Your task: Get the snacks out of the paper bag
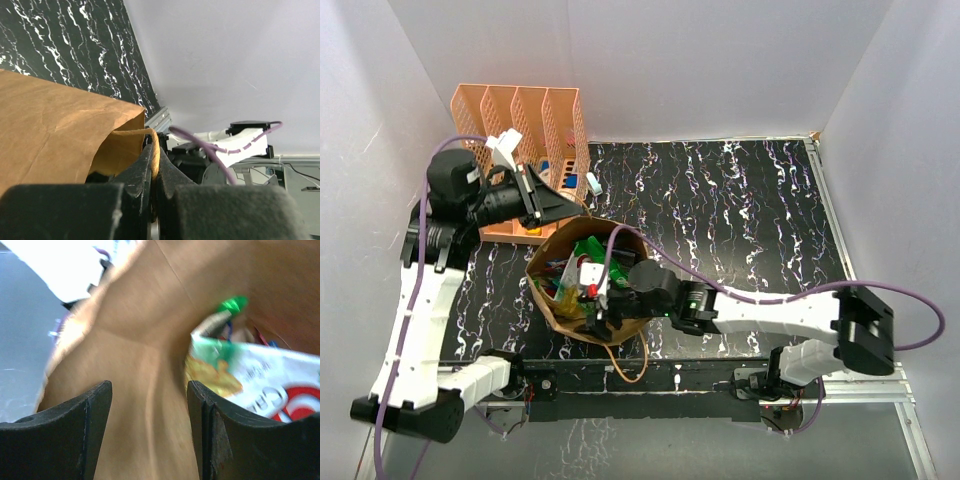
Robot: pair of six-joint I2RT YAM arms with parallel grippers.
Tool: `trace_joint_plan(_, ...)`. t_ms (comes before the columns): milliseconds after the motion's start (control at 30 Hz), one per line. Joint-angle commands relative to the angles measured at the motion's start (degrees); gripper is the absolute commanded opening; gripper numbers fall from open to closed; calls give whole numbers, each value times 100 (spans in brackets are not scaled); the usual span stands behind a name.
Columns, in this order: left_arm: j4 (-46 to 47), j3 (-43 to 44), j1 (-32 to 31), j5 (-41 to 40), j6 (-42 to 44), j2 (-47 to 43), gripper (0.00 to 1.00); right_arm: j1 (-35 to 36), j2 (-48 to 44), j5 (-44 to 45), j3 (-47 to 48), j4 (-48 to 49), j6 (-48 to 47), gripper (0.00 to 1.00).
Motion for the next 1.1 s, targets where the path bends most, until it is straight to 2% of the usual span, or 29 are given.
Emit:
trace_joint_plan(0,867,-543,-2,452,-808,-525,0,-28,-934,1090,-307,-312,-113,65)
trace_joint_plan(133,1012,-905,0,573,-1033,-768,0,-31,-1454,1128,-551,-705,-202,66)
trace_joint_plan(267,1167,-1030,-3,614,-1225,-924,0,-33,-1641,1572,-610,-838,-131,66)
trace_joint_plan(600,1351,-1117,-8,668,-1428,-1062,0,-38,-575,3077,8,-388,-185,70)
trace_joint_plan(900,1208,-1118,-5,791,-1349,-1125,0,-36,-146,3514,296,-342,-322,80)
trace_joint_plan(1067,1065,-1075,-5,848,-1207,-1063,0,-31,-461,3506,229,-567,-122,83)
